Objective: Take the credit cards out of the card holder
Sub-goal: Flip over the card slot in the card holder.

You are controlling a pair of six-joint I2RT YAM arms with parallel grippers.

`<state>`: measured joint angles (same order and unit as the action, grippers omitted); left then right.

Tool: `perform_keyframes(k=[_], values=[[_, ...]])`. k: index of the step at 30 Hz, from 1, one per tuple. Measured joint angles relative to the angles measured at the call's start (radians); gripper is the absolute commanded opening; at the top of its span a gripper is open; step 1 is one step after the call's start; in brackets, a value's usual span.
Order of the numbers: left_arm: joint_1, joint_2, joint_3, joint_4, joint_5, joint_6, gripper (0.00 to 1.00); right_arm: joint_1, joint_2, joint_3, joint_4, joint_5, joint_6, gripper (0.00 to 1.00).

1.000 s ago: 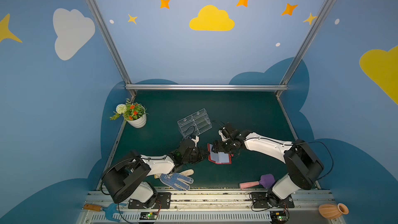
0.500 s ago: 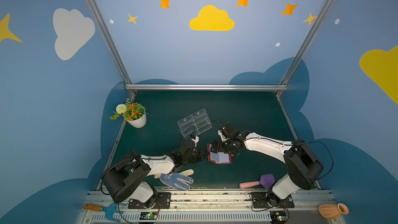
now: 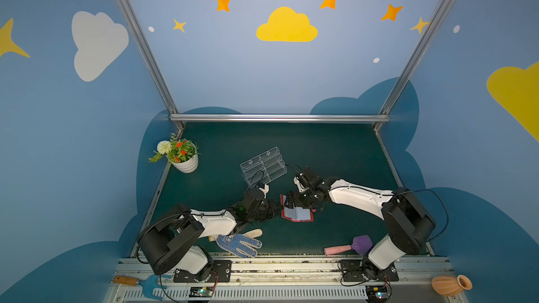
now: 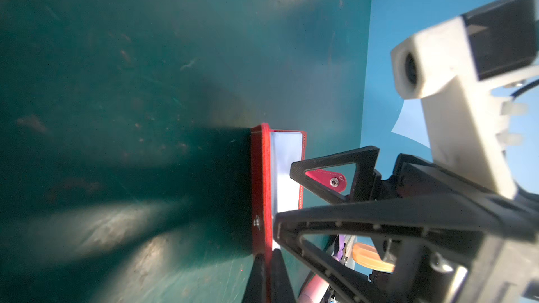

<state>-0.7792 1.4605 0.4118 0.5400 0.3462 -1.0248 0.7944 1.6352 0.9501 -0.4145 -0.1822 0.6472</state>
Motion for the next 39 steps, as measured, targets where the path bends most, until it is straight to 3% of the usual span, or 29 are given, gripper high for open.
perform_keyframes(k=[11,16,22,27,31,39], values=[[0.000,0.000,0.000,-0.009,-0.008,0.000,0.04,-0.005,0.006,0.011,-0.023,0.035,0.000,0.65],[0.000,0.000,0.000,-0.008,-0.008,0.000,0.04,-0.036,0.006,0.011,-0.051,0.058,-0.004,0.62],[0.000,0.000,0.000,-0.007,-0.008,0.000,0.04,-0.076,-0.015,-0.017,-0.082,0.100,-0.005,0.62],[0.000,0.000,0.000,-0.007,-0.008,0.000,0.04,-0.101,-0.158,-0.061,-0.158,0.202,0.011,0.74],[0.000,0.000,0.000,-0.006,-0.008,0.000,0.04,-0.038,-0.265,-0.056,-0.156,0.217,0.018,0.79],[0.000,0.000,0.000,-0.006,-0.007,0.000,0.04,0.075,-0.064,0.046,-0.126,0.180,0.002,0.79]])
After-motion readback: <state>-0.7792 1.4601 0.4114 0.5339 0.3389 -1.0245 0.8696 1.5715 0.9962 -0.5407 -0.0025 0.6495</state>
